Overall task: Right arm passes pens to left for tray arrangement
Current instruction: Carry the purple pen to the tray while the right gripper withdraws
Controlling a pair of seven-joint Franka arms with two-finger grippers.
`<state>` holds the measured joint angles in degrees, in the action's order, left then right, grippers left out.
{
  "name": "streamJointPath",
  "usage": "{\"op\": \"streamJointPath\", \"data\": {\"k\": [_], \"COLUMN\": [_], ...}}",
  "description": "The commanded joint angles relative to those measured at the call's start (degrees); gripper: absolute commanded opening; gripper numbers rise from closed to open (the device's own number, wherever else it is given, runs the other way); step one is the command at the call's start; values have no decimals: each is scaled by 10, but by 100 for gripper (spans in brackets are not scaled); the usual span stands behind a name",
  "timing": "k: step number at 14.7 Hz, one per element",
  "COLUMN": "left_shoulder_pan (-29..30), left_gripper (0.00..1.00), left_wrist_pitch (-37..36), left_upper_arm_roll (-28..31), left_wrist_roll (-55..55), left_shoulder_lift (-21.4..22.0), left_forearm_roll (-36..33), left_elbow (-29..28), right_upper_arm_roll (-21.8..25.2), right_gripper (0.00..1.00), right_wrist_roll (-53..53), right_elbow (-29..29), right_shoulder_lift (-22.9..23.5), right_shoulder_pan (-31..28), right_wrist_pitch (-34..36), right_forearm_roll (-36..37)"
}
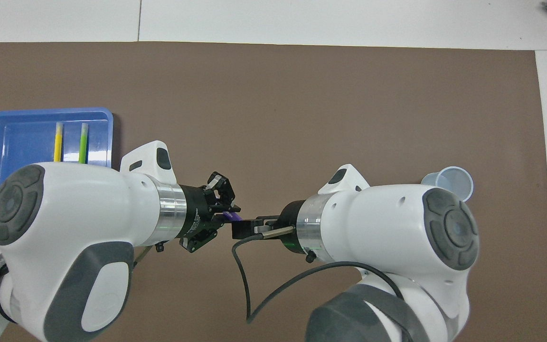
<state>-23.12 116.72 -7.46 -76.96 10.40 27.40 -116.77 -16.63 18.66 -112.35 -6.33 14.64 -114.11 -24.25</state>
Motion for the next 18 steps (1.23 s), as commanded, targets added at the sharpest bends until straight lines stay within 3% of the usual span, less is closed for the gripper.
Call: {"op": "streamJointPath", "data": {"k": [1, 6, 11, 18], "left_shoulder_pan": [0, 3, 24, 113], "left_gripper": [0, 0, 0, 0], "left_wrist_pitch": [1, 0, 0, -41], "left_upper_arm_roll": [9, 11, 12, 12], "left_wrist_roll": [7, 37, 84, 314], "left_shoulder_lift": [7, 7, 6, 9], "left_forearm_roll": [2, -7, -58, -95], "left_elbow": [-3, -3, -3, -6], "right_upper_arm_roll": [-2, -2, -2, 6], "right_gripper": [100, 100, 100, 100], "right_wrist_roll": [-15, -118, -217, -260], "right_elbow": [-4, -8, -8, 6], "right_shoulder_lift": [-12, -19, -18, -33], "right_shoulder_pan": [-25, -114, -180, -236], "right_wrist_pitch": [54, 133, 143, 179], "right_forearm_roll": [77, 131, 155, 221]}}
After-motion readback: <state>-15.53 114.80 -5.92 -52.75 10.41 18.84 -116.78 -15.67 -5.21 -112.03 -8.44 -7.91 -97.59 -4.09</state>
